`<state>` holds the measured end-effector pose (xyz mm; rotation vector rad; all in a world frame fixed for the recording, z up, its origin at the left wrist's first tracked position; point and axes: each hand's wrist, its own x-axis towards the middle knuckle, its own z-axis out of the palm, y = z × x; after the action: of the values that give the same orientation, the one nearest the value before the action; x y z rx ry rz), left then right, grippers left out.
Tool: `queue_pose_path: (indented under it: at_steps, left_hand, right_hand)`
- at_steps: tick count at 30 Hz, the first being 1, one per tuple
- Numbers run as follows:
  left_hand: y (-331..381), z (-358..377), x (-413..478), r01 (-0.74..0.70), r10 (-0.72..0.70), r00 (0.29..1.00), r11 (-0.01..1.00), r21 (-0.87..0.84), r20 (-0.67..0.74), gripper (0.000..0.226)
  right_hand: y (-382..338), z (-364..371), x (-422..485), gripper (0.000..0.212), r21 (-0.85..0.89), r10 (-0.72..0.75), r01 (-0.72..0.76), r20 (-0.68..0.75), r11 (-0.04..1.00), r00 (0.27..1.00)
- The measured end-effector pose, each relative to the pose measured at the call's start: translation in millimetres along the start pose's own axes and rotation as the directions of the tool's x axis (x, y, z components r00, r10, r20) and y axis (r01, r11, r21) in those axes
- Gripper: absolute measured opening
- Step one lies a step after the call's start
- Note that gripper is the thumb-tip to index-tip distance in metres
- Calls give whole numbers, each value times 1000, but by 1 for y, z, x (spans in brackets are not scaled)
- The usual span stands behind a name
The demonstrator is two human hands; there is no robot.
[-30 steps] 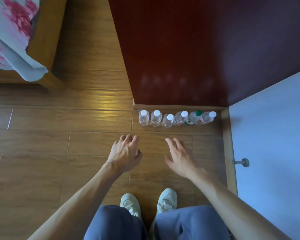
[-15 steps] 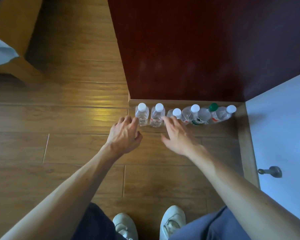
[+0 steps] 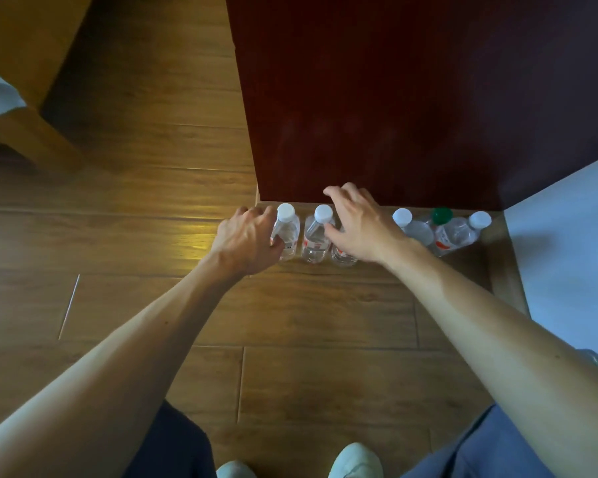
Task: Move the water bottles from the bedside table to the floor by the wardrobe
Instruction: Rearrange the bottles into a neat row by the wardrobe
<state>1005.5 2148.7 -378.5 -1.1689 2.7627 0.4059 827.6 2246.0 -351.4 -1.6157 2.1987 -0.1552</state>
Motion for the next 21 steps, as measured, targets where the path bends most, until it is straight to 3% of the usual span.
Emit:
queue_pose_path:
  at_steps: [8,13,21]
  left_hand:
    - [-7,-8,25,35,-27,994,997,73,-109,32]
    - [-10,-8,39,36,-27,986,998,50,-166,37]
    - [-15,6,53,-26,34,992,997,66,-121,46]
  right_hand:
    - [3,-8,14,52,-78,-20,20,3,997,1000]
    - [3,-11,27,54,-97,-67,68,11,993,998]
    - [18,2,37,51,-136,-95,106,86,985,992]
